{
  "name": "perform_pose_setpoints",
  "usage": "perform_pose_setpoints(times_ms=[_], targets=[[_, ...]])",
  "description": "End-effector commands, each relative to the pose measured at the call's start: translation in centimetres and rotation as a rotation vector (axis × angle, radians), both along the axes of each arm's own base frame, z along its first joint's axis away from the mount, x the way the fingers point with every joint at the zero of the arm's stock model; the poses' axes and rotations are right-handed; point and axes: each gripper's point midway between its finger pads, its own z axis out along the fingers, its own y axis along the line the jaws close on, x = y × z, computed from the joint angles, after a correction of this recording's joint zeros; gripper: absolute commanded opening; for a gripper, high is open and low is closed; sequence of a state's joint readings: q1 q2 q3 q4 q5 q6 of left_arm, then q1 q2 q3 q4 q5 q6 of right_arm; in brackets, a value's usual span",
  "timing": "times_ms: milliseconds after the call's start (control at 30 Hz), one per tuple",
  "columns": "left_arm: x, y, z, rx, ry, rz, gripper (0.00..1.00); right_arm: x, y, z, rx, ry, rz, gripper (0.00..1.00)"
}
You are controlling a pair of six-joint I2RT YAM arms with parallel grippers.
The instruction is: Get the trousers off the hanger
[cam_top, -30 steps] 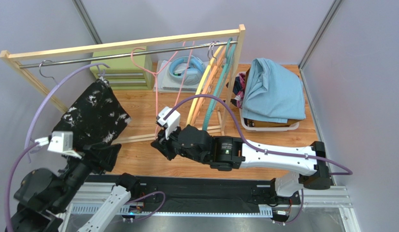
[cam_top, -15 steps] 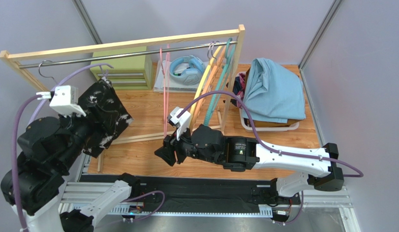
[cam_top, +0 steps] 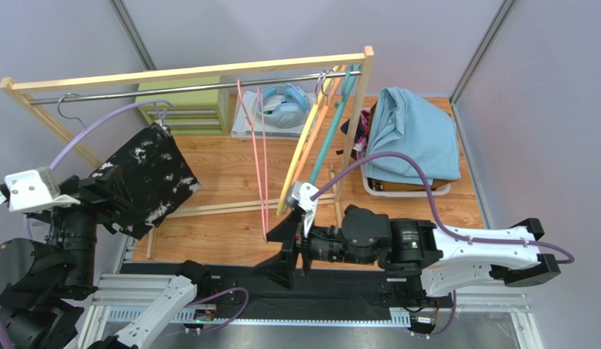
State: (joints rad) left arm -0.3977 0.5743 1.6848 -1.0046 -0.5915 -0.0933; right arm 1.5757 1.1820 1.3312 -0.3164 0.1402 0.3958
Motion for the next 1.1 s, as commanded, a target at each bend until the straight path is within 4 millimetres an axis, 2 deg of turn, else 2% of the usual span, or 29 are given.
perform_pose_setpoints(times_ms=[0,167,267,333,367,500,533,667,700,833,867,933,1067], targets=[[1.1,2.2,2.3,0.119,0.025,0.156,0.84,-4.8,-2.4,-2.5,-0.072,0.044,0.167,0.82],[1.4,4.6,4.1,0.315,0.111,0.321,0.92,-7.5,-4.4,-2.6,-0.061,0.069,0.257,0.82],[2.9,5.5,3.6,0.450,0.229,0.431,0.93,-8.8,-5.6,-2.6,-0.060,0.062,0.320,0.82],[3.5,5.3,3.8,0.452,0.208,0.447,0.94,-9.5,-6.0,-2.7,-0.065,0.050,0.359,0.82],[3.8,5.1,3.0,0.445,0.209,0.444,0.94,-9.4,-6.2,-2.7,-0.068,0.040,0.362,0.82],[4.3,4.4,1.4,0.380,0.175,0.400,0.95,-8.4,-6.2,-3.2,-0.118,-0.048,0.334,0.87],[4.4,4.1,1.1,0.361,0.169,0.376,0.95,-8.3,-6.2,-2.8,-0.115,-0.062,0.337,0.88],[3.1,3.0,0.2,0.216,0.120,0.266,0.95,-8.3,-5.5,-3.5,-0.137,-0.133,0.360,0.95],[3.0,2.2,-0.5,0.210,0.138,0.199,0.95,-8.4,-5.1,-4.1,-0.153,-0.146,0.368,0.96],[2.2,-1.5,-0.2,0.061,0.059,-0.041,0.95,-8.3,-4.2,-5.0,-0.178,-0.200,0.427,0.98],[1.8,-3.0,-0.1,0.044,0.036,-0.137,0.94,-8.1,-4.0,-5.1,-0.180,-0.206,0.416,0.98],[1.7,-4.7,-0.5,-0.012,0.037,-0.224,0.94,-7.8,-3.7,-5.4,-0.187,-0.212,0.410,0.99],[1.5,-8.8,-2.0,-0.077,0.069,-0.437,0.93,-11.0,-5.1,-6.3,-0.171,-0.208,0.639,0.99]])
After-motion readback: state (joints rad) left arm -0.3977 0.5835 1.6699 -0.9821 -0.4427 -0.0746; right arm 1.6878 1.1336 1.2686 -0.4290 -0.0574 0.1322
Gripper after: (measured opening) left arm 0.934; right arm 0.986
